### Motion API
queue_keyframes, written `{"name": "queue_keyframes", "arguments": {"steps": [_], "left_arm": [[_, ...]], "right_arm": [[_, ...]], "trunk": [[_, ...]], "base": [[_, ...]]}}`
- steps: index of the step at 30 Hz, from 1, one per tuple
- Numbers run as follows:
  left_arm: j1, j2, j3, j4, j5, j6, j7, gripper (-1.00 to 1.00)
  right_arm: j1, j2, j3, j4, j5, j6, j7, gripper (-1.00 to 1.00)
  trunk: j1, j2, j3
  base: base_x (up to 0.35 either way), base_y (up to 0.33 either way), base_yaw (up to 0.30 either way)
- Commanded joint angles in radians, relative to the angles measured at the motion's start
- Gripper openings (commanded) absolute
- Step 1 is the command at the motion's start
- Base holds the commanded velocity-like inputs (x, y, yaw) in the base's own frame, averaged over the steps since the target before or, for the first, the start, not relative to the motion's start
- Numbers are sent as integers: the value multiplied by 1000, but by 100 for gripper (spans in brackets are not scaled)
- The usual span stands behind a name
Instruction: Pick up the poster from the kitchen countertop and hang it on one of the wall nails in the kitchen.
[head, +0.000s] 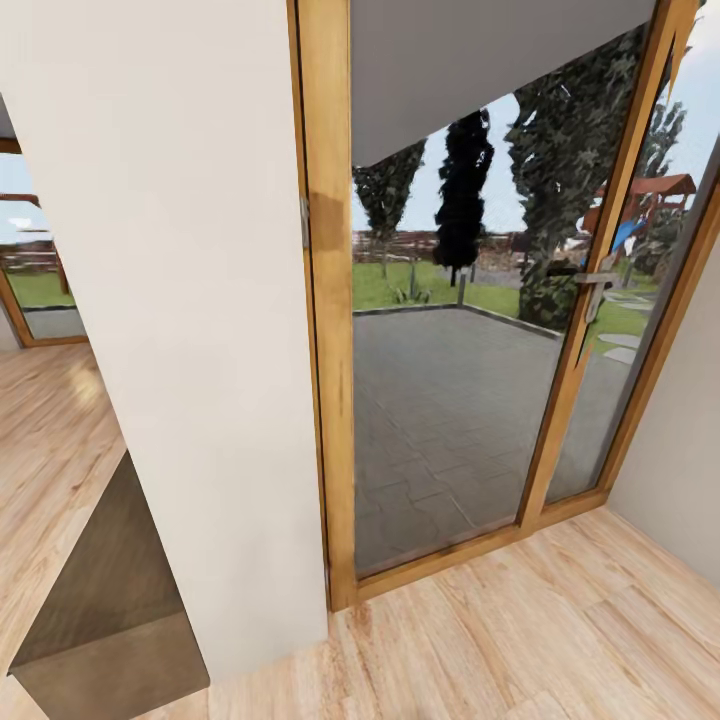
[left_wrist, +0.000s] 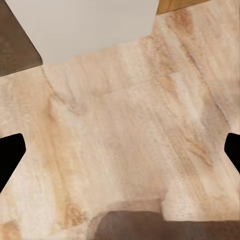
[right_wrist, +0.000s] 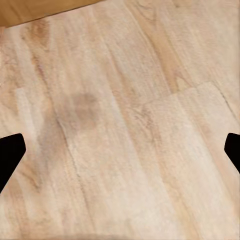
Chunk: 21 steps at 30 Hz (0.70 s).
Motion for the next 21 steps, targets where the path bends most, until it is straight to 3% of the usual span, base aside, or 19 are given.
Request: {"name": "queue_keyframes", "arguments": {"steps": [1,21], "left_arm": [[0,0,1,4,-1,-6,0,100],[0,0,1,22,-1,-13,0,100]], "right_arm": [[0,0,-1,0,-1,-3,0,100],[-1,1,-1,2,-1,-2,-1,100]], "trunk": [[0,0,-1],[0,0,9]], "base": [[0,0,0],[0,0,-283]]}}
